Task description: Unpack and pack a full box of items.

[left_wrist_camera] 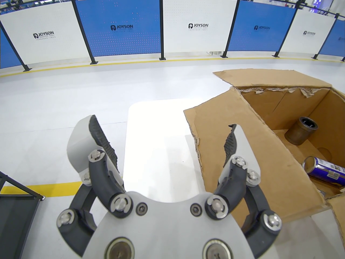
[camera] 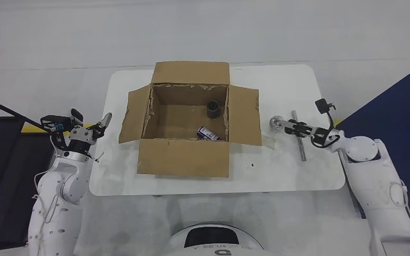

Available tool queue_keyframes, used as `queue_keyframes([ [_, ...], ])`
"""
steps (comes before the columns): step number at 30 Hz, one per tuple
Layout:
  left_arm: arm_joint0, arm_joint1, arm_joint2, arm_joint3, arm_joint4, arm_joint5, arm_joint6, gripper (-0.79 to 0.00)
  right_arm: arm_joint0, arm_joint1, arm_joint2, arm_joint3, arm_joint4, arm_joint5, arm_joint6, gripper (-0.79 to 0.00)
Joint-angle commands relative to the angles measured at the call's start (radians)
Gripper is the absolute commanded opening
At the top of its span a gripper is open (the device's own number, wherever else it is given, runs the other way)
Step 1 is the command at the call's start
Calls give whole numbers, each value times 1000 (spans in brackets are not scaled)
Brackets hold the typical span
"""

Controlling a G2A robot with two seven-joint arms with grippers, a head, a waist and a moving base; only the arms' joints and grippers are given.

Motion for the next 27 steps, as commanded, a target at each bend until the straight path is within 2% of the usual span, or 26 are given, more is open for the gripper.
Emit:
queue_keyframes([
  [1,0,0,0,0,0,0,0,0,-3,1,3,-5,-1,3,-2,-443],
  [7,0,0,0,0,0,0,0,0,-30,5,44,-42,43,-52,-81,-400],
  [9,0,0,0,0,0,0,0,0,-43,6,62,-58,51,-87,-127,-274],
  [11,0,0,0,0,0,0,0,0,-58,6,75,-82,57,-133,-166,0],
  [17,0,0,0,0,0,0,0,0,-95,1,78,-186,-11,-295,-291,0],
  [22,0,0,0,0,0,0,0,0,-84,-18,-3,-310,-61,-351,-379,0],
  [27,0,0,0,0,0,0,0,0,-84,-18,-3,-310,-61,-351,-379,0],
])
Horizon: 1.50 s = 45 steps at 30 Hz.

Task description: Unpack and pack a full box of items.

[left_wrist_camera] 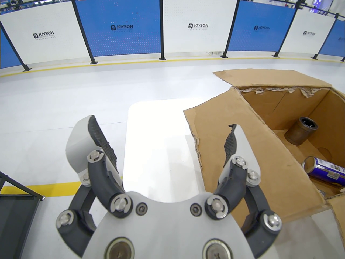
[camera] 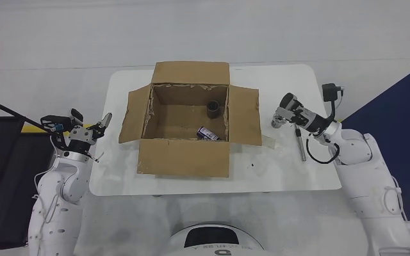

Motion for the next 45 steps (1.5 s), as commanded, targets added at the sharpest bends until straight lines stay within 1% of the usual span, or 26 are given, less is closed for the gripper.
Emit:
queue_keyframes([
  [1,0,0,0,0,0,0,0,0,0,0,0,0,0,0,0,0],
  [8,0,0,0,0,0,0,0,0,0,0,0,0,0,0,0,0],
  [11,0,0,0,0,0,0,0,0,10,1,-1,-50,-43,11,10,0],
  [14,0,0,0,0,0,0,0,0,23,5,2,-171,-154,92,51,0],
  [17,0,0,0,0,0,0,0,0,49,6,-34,-287,-223,186,134,0],
  [20,0,0,0,0,0,0,0,0,110,-1,-108,-349,-248,279,195,0],
  [23,0,0,0,0,0,0,0,0,188,-19,-222,-378,-304,379,228,0],
  [25,0,0,0,0,0,0,0,0,251,-37,-317,-368,-320,470,253,0],
  [29,0,0,0,0,0,0,0,0,408,-85,-518,-313,-399,611,304,0],
  [35,0,0,0,0,0,0,0,0,600,-178,-778,-187,-522,800,349,0],
  [36,0,0,0,0,0,0,0,0,633,-200,-824,-152,-547,840,346,0],
  [37,0,0,0,0,0,0,0,0,650,-211,-845,-133,-563,863,346,0],
  [39,0,0,0,0,0,0,0,0,699,-254,-923,-69,-632,961,348,0],
  [40,0,0,0,0,0,0,0,0,710,-267,-941,-52,-634,974,346,0],
  [45,0,0,0,0,0,0,0,0,790,-354,-1029,132,-636,1032,335,0],
])
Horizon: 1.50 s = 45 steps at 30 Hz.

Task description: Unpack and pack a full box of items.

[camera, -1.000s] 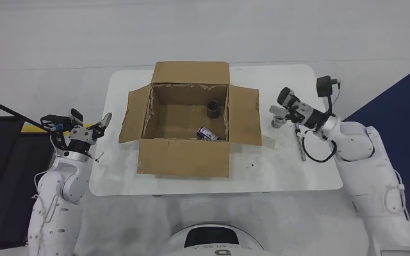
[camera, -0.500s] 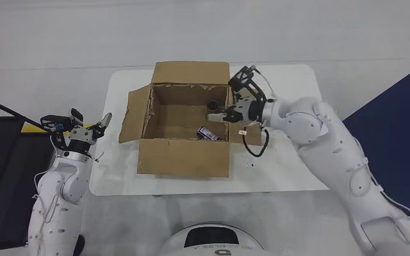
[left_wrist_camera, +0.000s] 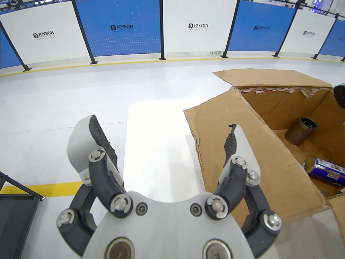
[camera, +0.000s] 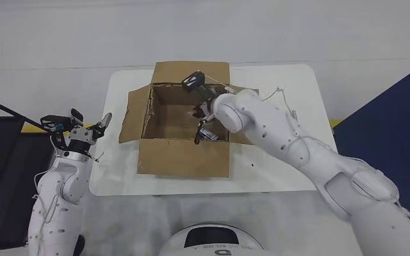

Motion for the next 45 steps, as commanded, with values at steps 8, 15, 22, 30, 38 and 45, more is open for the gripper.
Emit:
queue_keyframes([
  [8,0,0,0,0,0,0,0,0,55,-116,-61,264,46,11,-29,0],
  [15,0,0,0,0,0,0,0,0,71,-164,-79,390,29,-11,-1,0],
  [22,0,0,0,0,0,0,0,0,79,-204,-90,474,10,-48,17,0],
  [30,0,0,0,0,0,0,0,0,75,-244,-88,519,31,-177,19,0],
  [38,0,0,0,0,0,0,0,0,61,-238,-46,503,10,-221,-24,-114],
  [45,0,0,0,0,0,0,0,0,50,-254,-47,540,-56,-153,-32,-148],
])
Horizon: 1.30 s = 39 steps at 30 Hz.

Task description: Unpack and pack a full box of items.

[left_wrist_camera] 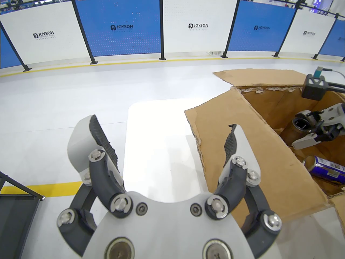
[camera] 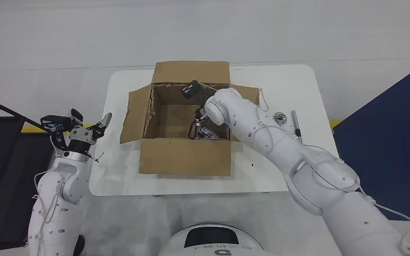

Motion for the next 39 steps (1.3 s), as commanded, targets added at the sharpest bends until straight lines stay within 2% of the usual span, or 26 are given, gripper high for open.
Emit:
queue_keyframes([
  [1,0,0,0,0,0,0,0,0,0,-7,2,16,-5,0,-6,-163],
  [3,0,0,0,0,0,0,0,0,0,-15,2,30,-11,2,-11,-219],
  [4,0,0,0,0,0,0,0,0,0,-19,3,35,-12,0,-14,-320],
  [5,0,0,0,0,0,0,0,0,0,-23,4,41,-14,-3,-17,-388],
  [10,0,0,0,0,0,0,0,0,0,-38,11,62,-30,9,-28,-523],
  [11,0,0,0,0,0,0,0,0,0,-41,11,65,-37,15,-28,-588],
  [13,0,0,0,0,0,0,0,0,-3,-45,14,68,-45,20,-27,-785],
  [17,0,0,0,0,0,0,0,0,-11,-44,32,33,-46,-13,-33,-785],
  [20,0,0,0,0,0,0,0,0,-27,-26,61,-37,-57,-41,-45,-785],
  [26,0,0,0,0,0,0,0,0,-137,61,175,-336,-142,-69,-53,-785],
  [30,0,0,0,0,0,0,0,0,-309,151,317,-648,-273,-84,-41,-785],
  [33,0,0,0,0,0,0,0,0,-495,213,458,-914,-374,-112,-77,-785],
  [39,0,0,0,0,0,0,0,0,-793,277,708,-1226,-445,-134,-172,-785],
])
